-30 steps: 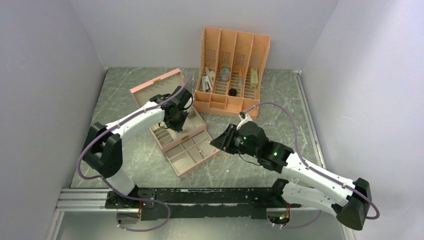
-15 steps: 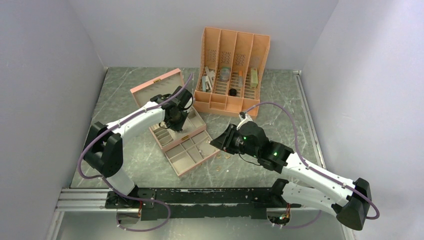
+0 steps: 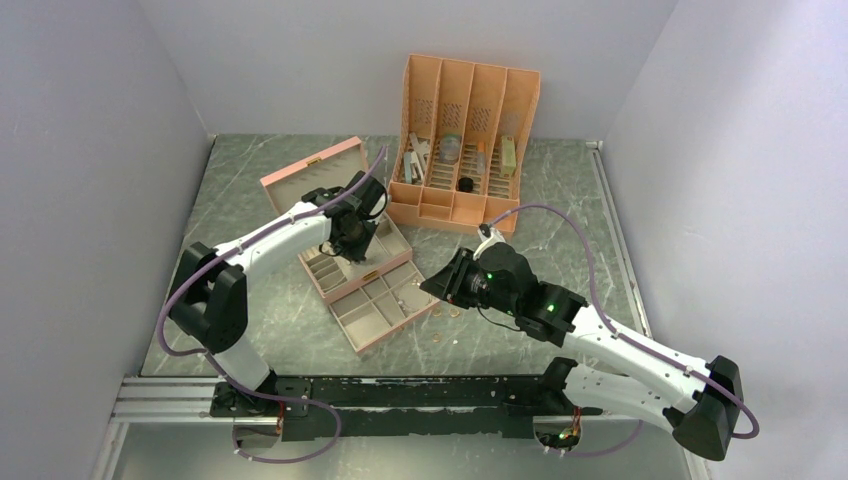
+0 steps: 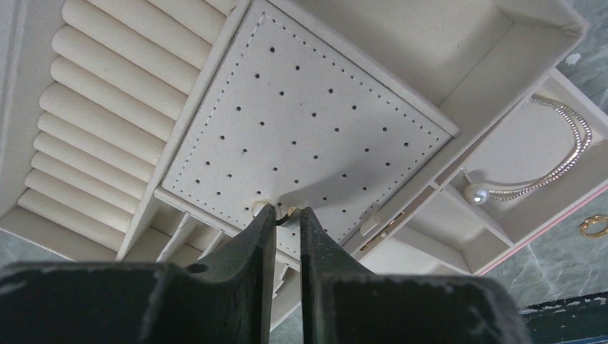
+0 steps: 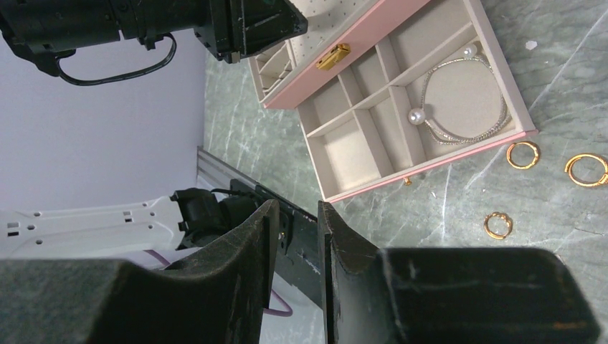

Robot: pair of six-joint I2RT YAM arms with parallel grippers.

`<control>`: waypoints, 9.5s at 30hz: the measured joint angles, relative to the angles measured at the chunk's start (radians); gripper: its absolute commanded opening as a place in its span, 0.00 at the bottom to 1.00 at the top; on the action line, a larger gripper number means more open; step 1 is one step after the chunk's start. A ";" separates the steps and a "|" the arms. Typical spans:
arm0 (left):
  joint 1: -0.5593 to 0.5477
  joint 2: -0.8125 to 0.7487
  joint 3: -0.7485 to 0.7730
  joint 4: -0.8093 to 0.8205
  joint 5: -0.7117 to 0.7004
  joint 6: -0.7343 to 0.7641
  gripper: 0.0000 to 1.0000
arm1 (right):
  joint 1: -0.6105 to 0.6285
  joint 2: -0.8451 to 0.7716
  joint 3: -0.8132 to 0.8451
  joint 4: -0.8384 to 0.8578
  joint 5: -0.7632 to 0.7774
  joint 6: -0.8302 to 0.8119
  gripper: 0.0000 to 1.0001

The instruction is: Organize the mixed jewelry

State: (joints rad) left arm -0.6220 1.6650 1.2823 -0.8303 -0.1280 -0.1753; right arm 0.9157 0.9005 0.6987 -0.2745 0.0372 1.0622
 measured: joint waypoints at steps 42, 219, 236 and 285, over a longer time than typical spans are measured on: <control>-0.002 -0.020 -0.001 0.002 -0.074 -0.001 0.19 | 0.000 0.005 -0.020 0.024 -0.027 0.015 0.31; -0.004 -0.781 -0.771 0.789 0.722 -0.804 0.05 | 0.423 0.367 0.307 -0.166 0.562 -0.176 0.00; -0.010 -0.830 -0.767 0.773 0.712 -0.744 0.05 | 0.422 0.303 0.275 -0.145 0.543 -0.169 0.26; -0.010 -0.922 -0.818 1.357 1.093 -0.826 0.05 | 0.190 -0.084 -0.015 0.428 -0.294 -0.331 0.38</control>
State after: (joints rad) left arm -0.6315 0.7425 0.4648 0.5262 0.9653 -1.0008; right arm 1.1053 0.8169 0.6838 0.1532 -0.2569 0.7311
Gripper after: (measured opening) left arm 0.059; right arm 0.408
